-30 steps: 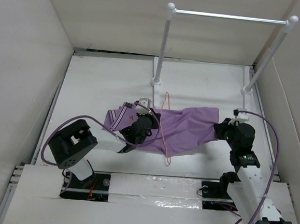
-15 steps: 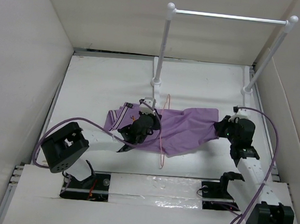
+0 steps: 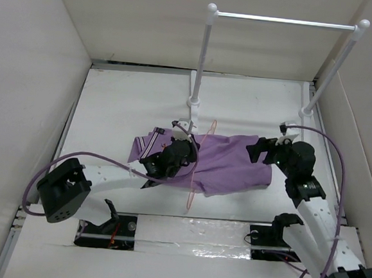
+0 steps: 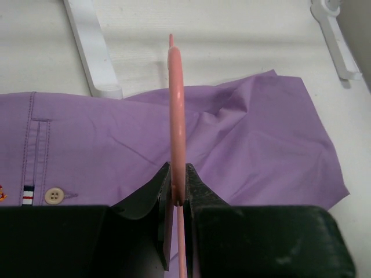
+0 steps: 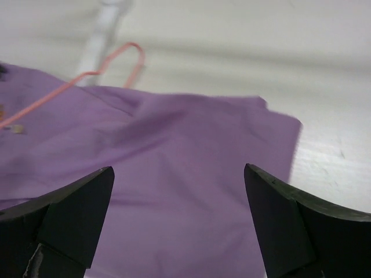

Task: Place the trousers on the hanger
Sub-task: Place the trousers on the hanger, then place the hanger at the clothesline.

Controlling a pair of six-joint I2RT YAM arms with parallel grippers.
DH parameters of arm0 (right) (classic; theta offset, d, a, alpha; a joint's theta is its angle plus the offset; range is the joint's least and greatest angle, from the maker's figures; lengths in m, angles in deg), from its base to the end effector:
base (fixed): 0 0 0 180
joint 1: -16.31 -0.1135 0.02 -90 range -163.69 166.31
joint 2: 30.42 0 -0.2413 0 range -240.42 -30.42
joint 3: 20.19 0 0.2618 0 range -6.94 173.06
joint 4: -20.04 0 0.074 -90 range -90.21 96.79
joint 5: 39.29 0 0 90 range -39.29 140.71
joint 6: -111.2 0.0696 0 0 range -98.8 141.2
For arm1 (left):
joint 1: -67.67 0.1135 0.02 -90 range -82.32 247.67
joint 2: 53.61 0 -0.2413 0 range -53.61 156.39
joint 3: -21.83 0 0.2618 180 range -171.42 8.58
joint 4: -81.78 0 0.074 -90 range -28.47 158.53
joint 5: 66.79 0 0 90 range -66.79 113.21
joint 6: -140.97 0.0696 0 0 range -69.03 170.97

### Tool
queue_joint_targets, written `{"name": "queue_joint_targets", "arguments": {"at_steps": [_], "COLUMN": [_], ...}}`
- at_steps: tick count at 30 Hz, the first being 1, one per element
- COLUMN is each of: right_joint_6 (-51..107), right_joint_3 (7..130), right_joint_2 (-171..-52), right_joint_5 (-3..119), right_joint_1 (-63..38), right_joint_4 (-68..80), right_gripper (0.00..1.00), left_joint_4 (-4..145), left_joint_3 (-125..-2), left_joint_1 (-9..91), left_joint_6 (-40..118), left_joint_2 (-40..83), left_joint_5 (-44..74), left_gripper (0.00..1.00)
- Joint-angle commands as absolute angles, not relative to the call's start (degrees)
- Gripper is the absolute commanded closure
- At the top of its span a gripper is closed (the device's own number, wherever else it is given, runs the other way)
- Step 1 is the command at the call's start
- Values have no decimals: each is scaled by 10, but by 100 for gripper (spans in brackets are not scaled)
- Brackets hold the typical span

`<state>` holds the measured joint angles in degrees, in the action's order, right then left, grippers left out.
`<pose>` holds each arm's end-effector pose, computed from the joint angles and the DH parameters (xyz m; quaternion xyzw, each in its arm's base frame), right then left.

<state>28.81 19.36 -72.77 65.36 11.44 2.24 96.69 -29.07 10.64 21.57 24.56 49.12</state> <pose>0.2331 0.0375 0.2135 -0.0531 0.8169 0.1656 0.5499 0.2087 -0.2659 0.2005 0.0448 0.7709 -0.2910 0.5648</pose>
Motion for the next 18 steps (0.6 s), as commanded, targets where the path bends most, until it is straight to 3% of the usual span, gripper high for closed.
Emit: {"name": "queue_joint_targets", "arguments": {"at_steps": [1, 5, 7, 8, 9, 11, 12, 13, 15, 18], "right_joint_6": [286, 365, 390, 418, 426, 440, 453, 459, 481, 501], "right_joint_3": [253, 230, 229, 230, 232, 249, 257, 264, 285, 294], "right_joint_2": [-691, -679, -693, -715, -728, -755, -786, -800, -841, -885], "right_joint_5": [638, 565, 511, 478, 454, 388, 368, 340, 326, 297], "right_joint_1": [30, -172, -236, -266, -326, -376, -397, -425, -433, -440], "right_joint_4": [8, 85, 125, 133, 156, 169, 175, 180, 183, 208], "right_gripper": [0, 1, 65, 84, 89, 80, 54, 43, 32, 34], "left_joint_4": [966, 960, 950, 945, 929, 915, 896, 881, 834, 814], "left_joint_3": [-327, -344, -351, -364, -372, -396, -406, -418, -456, -477], "left_joint_1": [105, 99, 94, 94, 94, 89, 80, 72, 66, 58], "left_joint_6": [183, 179, 171, 170, 168, 171, 174, 175, 179, 183], "left_joint_2": [196, 164, 159, 157, 156, 152, 152, 155, 163, 159], "left_joint_5": [504, 499, 492, 489, 487, 494, 500, 518, 532, 548], "left_gripper": [100, 100, 100, 100, 100, 100, 100, 100, 100, 100]}}
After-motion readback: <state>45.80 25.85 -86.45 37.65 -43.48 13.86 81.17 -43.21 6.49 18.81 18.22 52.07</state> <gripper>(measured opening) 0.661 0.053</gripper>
